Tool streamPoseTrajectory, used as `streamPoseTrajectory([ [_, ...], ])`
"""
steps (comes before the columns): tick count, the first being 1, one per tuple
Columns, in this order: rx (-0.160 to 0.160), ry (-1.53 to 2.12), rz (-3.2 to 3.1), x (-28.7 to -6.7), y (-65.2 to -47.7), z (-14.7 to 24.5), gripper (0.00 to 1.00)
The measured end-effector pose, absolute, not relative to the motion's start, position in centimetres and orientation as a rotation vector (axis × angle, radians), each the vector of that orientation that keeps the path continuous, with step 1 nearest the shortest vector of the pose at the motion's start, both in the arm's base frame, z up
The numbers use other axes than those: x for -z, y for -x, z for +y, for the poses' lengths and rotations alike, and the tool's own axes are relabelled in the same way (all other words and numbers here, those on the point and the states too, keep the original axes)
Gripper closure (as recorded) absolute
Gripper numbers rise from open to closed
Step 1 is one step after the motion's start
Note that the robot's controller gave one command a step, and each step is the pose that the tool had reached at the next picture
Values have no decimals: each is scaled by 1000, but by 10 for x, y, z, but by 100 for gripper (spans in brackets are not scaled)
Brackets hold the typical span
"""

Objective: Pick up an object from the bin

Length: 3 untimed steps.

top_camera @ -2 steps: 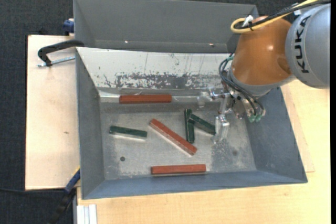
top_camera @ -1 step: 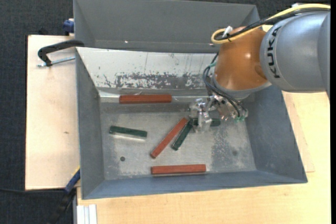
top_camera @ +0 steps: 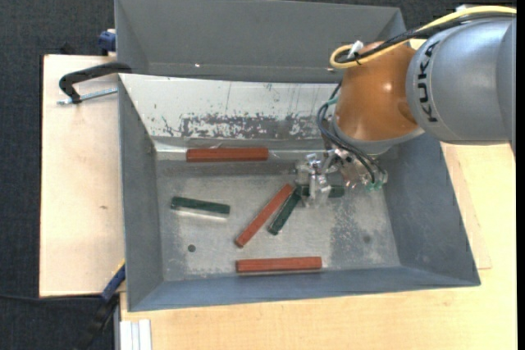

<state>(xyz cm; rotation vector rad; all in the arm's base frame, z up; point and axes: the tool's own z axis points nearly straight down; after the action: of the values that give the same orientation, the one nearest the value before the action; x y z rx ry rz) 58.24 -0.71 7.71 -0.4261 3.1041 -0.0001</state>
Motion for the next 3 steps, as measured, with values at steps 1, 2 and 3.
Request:
streamPoseTrajectory([
  [1,-3,336,3124,-127,-576,-4,100],
  [2,-2,620,3071,-187,-599,58,0],
  [3,-2,618,3073,-186,-598,57,0],
])
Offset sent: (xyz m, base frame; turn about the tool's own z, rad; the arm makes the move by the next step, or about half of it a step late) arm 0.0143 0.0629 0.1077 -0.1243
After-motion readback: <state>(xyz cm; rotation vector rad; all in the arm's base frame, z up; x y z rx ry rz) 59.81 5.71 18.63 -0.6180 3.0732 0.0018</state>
